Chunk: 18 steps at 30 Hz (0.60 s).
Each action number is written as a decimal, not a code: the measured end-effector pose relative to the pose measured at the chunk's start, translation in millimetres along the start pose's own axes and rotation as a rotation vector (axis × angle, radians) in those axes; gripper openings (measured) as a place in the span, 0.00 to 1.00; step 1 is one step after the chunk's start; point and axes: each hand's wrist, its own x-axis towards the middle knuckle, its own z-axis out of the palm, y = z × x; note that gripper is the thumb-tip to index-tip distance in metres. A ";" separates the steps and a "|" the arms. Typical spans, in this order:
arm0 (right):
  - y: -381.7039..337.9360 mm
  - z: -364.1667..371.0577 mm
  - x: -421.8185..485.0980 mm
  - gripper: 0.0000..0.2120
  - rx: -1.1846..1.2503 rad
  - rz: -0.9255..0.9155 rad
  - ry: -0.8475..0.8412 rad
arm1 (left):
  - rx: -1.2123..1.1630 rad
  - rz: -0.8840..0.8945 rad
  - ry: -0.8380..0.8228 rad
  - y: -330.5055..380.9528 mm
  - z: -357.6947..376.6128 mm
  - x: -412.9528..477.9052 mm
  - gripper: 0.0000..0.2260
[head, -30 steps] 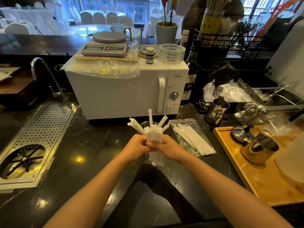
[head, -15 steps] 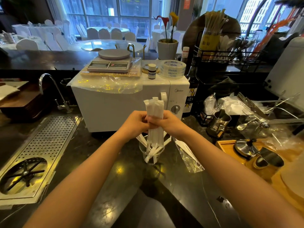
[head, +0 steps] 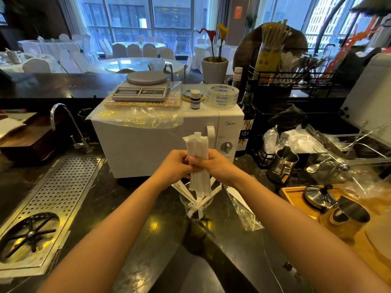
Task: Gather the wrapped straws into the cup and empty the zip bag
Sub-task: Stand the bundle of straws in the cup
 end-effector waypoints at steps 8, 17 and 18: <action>21.2 9.0 0.2 0.15 -0.048 0.074 0.015 | 0.003 -0.060 -0.028 -21.4 6.8 -4.1 0.12; 35.6 10.3 -5.1 0.15 -0.115 0.087 0.014 | 0.054 -0.094 -0.011 -38.8 14.1 -7.3 0.14; 35.8 9.9 -5.4 0.15 -0.120 0.082 0.017 | 0.067 -0.089 -0.004 -39.6 14.0 -7.2 0.14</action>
